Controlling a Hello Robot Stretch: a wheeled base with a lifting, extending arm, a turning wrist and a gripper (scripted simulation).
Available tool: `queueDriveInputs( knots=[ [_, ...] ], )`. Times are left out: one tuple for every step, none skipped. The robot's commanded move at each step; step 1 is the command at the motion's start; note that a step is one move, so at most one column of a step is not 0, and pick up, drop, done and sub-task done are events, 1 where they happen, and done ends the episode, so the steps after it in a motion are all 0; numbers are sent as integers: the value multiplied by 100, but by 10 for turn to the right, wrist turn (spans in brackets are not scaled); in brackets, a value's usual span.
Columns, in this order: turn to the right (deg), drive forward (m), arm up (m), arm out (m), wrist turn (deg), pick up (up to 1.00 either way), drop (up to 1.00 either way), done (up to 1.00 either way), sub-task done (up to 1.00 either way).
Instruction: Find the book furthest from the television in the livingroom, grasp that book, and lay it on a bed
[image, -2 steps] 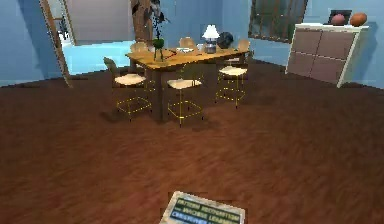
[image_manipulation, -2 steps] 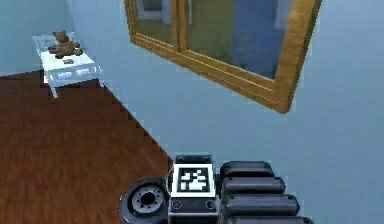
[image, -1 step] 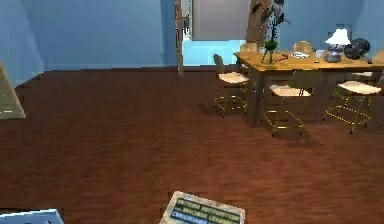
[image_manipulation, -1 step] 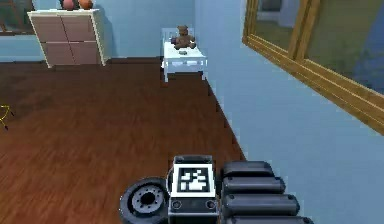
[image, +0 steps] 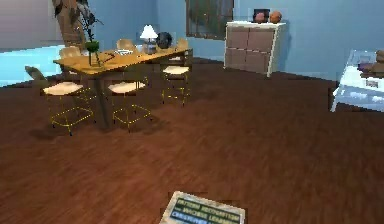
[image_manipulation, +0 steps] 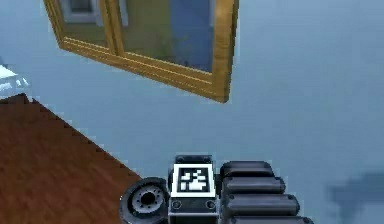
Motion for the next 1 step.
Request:
queueDriveInputs(
  knots=[
    [450,0,0,0,0,0,0,0,0]
  ],
)
